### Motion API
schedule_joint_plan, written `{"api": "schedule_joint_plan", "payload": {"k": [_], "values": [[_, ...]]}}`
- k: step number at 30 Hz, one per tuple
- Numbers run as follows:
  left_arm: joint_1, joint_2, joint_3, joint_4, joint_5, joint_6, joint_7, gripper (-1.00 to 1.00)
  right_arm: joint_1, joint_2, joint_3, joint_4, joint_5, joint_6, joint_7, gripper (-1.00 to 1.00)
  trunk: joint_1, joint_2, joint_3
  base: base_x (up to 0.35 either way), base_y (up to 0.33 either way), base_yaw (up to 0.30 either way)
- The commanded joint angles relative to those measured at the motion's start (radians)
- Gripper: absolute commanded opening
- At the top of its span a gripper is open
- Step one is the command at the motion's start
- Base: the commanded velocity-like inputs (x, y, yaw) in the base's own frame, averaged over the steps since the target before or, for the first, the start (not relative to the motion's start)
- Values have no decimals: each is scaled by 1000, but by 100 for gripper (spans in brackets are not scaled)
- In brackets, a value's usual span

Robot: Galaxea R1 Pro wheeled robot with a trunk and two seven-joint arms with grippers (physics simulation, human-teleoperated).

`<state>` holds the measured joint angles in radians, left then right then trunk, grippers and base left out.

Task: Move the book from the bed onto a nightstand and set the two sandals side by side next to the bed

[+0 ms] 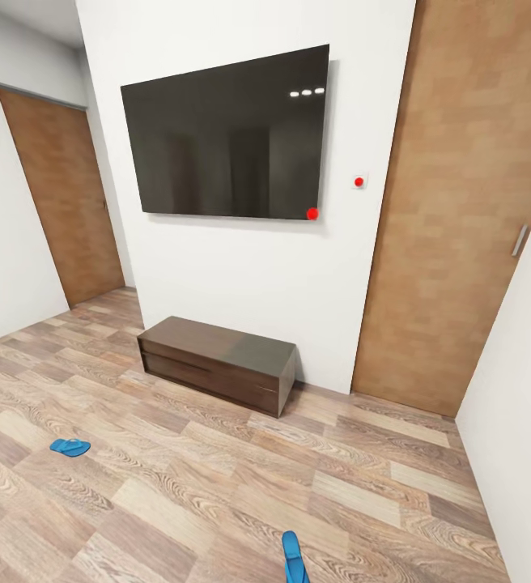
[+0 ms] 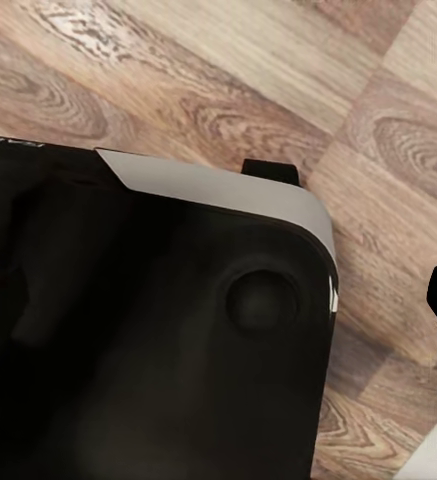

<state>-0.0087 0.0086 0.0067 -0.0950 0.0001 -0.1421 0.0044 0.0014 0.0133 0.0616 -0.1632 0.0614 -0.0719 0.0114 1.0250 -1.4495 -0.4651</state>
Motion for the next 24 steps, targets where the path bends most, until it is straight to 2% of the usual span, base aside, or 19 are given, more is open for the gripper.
{"api": "schedule_joint_plan", "payload": {"k": [1, 13, 24], "values": [[-1, 0, 1, 1, 0, -4, 1, 100, 0, -1, 2, -1, 11, -1, 0, 100, 0, 0, -1, 0, 0, 0], [-1, 0, 2, 0, 1, -4, 2, 100, 0, -6, 0, -1, 27, -1, -2, 100, 0, 0, -1, 7, 2, 0], [-1, 0, 2, 0, 2, -5, 2, 100, 0, -3, -2, -1, 26, -2, -2, 100, 0, 0, -1, 108, 51, 9]]}}
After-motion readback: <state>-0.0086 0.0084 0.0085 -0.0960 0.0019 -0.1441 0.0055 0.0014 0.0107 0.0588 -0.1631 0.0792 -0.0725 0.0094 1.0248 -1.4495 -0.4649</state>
